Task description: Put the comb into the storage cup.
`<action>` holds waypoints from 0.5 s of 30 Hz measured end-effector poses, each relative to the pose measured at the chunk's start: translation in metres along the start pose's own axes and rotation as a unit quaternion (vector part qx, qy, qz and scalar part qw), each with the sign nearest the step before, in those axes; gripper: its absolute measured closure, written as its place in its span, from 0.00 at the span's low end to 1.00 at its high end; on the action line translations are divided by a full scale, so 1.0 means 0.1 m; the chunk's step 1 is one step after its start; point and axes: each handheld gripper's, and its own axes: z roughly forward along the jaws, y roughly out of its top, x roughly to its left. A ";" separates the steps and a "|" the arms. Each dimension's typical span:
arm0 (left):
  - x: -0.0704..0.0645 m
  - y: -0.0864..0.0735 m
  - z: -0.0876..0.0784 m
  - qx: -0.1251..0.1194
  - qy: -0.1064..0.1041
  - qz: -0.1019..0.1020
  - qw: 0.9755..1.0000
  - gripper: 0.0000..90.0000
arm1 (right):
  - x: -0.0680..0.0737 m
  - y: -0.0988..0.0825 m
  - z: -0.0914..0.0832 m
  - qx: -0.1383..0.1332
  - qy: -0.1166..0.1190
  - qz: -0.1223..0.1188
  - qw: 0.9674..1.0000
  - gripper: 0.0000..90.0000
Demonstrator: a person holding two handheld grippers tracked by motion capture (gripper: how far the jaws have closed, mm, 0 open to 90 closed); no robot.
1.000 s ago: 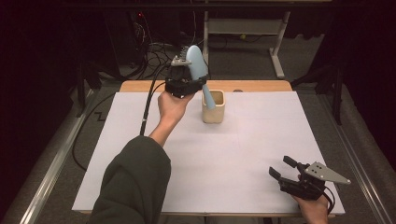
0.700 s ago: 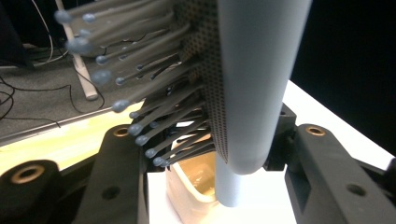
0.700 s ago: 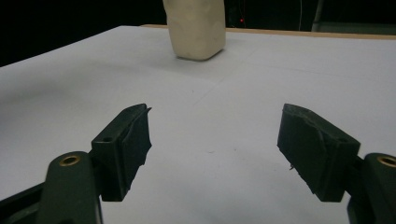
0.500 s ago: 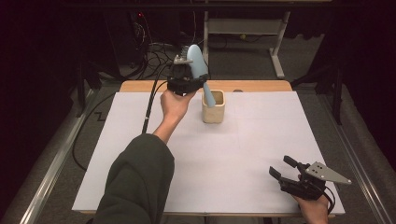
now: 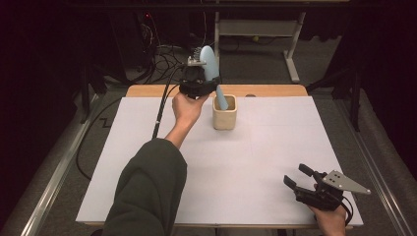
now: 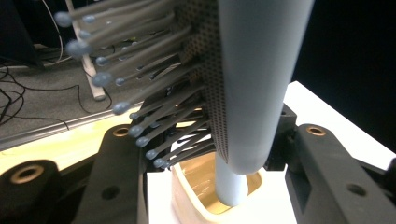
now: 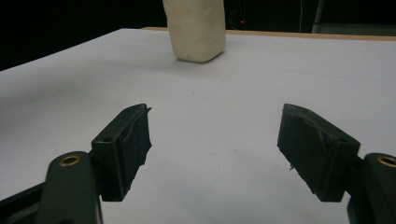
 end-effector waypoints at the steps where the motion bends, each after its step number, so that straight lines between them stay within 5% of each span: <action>1: 0.00 0.00 0.01 0.002 0.002 -0.001 1.000 0.61 | 0.00 0.00 0.00 0.000 0.000 -0.001 1.000 0.29; 15: 0.01 -0.06 0.14 0.019 0.010 0.002 1.000 0.61 | 0.00 0.00 -0.01 -0.003 -0.003 -0.003 1.000 0.29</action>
